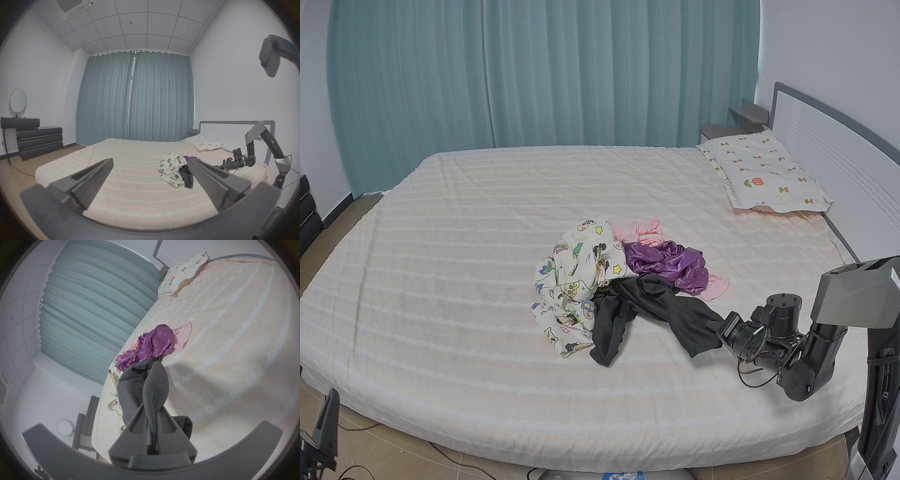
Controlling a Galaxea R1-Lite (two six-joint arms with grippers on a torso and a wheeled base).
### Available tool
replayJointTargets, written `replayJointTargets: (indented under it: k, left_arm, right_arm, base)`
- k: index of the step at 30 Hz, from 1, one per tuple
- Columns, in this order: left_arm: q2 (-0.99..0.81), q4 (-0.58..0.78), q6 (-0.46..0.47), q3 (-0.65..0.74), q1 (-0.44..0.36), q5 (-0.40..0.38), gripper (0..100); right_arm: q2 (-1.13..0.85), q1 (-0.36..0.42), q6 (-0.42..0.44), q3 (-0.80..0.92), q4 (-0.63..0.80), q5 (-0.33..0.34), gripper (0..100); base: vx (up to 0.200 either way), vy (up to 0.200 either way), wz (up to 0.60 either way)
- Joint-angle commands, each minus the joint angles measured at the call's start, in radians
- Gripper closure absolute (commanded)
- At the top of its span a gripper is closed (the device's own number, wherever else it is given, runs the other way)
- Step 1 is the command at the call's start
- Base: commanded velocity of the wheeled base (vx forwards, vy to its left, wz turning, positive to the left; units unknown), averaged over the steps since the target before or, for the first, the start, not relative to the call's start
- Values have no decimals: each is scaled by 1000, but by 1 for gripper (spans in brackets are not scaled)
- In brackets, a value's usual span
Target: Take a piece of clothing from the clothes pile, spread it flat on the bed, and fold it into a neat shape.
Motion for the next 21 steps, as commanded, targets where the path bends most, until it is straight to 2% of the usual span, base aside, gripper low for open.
replayJointTargets:
  k: [1, 2, 3, 5, 7, 9, 11, 12, 14, 16, 21]
  left_arm:
    - [650, -49, 70, -102, -110, -59, 0]
    - [743, -100, 41, -105, -163, -53, 0]
    - [756, -108, 36, -105, -170, -53, 0]
    - [1021, -322, -96, -101, -281, -25, 0]
    - [1210, -473, -171, -105, -357, 38, 0]
    - [1470, -664, -265, -127, -426, 156, 0]
    - [1615, -753, -317, -153, -462, 208, 0]
    - [1625, -760, -320, -156, -466, 212, 0]
    - [1816, -798, -364, -237, -499, 234, 0]
    - [1915, -798, -370, -303, -512, 236, 0]
    - [2053, -787, -415, -463, -529, 232, 0]
  right_arm:
    - [34, -10, 90, 123, -143, 34, 100]
    - [37, -12, 95, 125, -143, 34, 100]
    - [37, -12, 95, 125, -143, 35, 100]
    - [51, -10, 106, 112, -143, 34, 100]
    - [57, -10, 106, 112, -143, 35, 100]
    - [66, -10, 106, 108, -143, 35, 100]
    - [69, -10, 103, 103, -143, 32, 100]
    - [69, -10, 103, 103, -143, 32, 100]
    - [71, -10, 104, 103, -143, 32, 100]
    - [71, -10, 104, 102, -143, 32, 100]
    - [75, -5, 101, 102, -143, 34, 100]
  base:
    - [0, 0, 0]
    - [0, 0, 0]
    - [0, 0, 0]
    - [0, 0, 0]
    - [0, 0, 0]
    - [0, 0, 0]
    - [0, 0, 0]
    - [0, 0, 0]
    - [0, 0, 0]
    - [0, 0, 0]
    - [0, 0, 0]
